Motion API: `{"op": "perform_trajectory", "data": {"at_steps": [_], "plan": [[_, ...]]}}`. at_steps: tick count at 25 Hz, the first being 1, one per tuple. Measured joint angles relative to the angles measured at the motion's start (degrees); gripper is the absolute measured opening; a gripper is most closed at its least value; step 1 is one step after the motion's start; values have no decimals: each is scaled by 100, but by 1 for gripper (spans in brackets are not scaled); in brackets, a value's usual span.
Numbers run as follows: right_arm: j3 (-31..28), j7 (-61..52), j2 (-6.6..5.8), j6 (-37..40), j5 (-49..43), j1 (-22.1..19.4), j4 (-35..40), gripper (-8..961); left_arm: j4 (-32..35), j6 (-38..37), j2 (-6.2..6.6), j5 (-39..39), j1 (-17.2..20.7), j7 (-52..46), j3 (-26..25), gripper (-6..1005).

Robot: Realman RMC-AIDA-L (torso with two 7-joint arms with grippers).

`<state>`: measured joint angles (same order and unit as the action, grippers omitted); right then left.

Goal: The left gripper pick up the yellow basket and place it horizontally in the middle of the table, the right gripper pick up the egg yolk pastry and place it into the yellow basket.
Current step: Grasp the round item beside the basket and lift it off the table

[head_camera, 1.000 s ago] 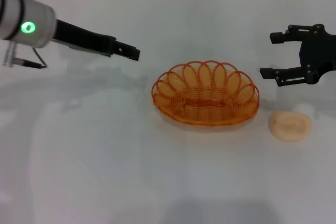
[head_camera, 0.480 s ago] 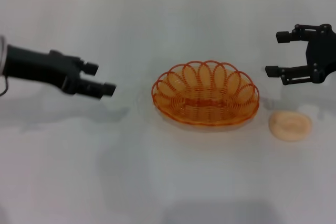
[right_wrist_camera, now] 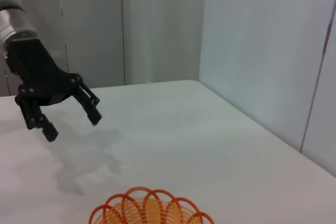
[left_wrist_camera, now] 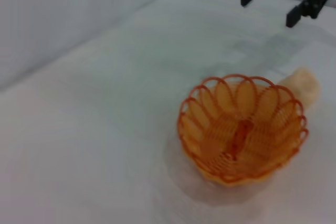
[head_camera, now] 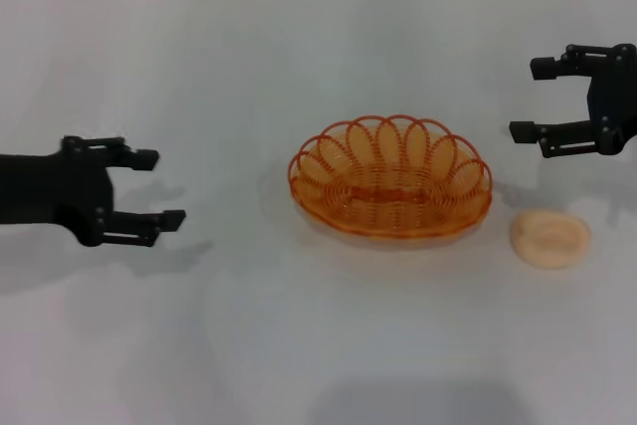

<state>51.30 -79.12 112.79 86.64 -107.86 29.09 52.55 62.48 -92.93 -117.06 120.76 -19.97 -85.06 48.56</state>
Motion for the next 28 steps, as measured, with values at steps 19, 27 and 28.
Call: {"op": "perform_trajectory", "data": {"at_steps": [19, 27, 28], "plan": [[19, -1218, -365, 810, -557, 121, 403, 827, -477, -534, -176, -37, 102, 1601, -213, 830], [147, -2026, -290, 1168, -1456, 399, 744, 827, -491, -603, -144, -59, 44, 1490, -247, 830], [278, -2172, -246, 1147, -1729, 484, 746, 827, -491, -603, -136, -59, 36, 1462, -247, 830]]}}
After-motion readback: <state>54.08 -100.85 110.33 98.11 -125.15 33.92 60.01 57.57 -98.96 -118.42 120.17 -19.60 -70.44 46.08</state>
